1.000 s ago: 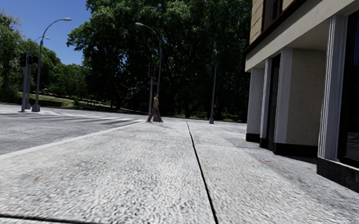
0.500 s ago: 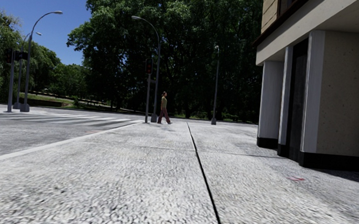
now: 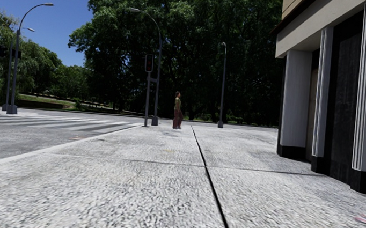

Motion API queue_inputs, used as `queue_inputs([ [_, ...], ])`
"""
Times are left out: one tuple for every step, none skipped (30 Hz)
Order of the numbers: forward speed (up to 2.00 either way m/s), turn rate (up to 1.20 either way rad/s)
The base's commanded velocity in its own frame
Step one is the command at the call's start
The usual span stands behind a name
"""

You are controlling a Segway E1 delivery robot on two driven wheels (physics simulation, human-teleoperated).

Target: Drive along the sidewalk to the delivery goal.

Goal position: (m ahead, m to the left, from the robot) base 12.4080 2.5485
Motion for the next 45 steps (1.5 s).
queue_inputs([
  [2.0,0.0],
  [2.0,0.0],
  [2.0,0.0],
  [2.0,0.0],
  [2.0,0.0],
  [2.0,0.0],
  [2.0,0.0],
  [2.0,0.0],
  [2.0,0.0],
  [2.0,0.0],
  [2.0,0.0],
  [2.0,0.0],
  [2.0,0.0],
  [2.0,0.0],
  [2.0,0.0],
  [2.0,0.0],
  [2.0,0.03],
  [2.0,0.08],
  [2.0,0.14],
  [2.0,0.18],
  [2.0,0.18],
  [2.0,0.2],
  [2.0,0.22],
  [2.0,0.26],
  [2.0,0.26],
  [2.0,0.27],
  [2.0,0.28],
  [2.0,0.28],
  [2.0,0.28],
  [2.0,0.28],
  [2.0,0.28],
  [2.0,0.29],
  [2.0,0.3],
  [2.0,0.3],
  [2.0,0.32],
  [2.0,0.33],
  [2.0,0.33],
  [2.0,0.33],
  [2.0,0.33],
  [2.0,0.34],
  [2.0,0.34],
  [2.0,0.34],
  [2.0,0.34],
  [2.0,0.34],
  [2.0,0.34],
])
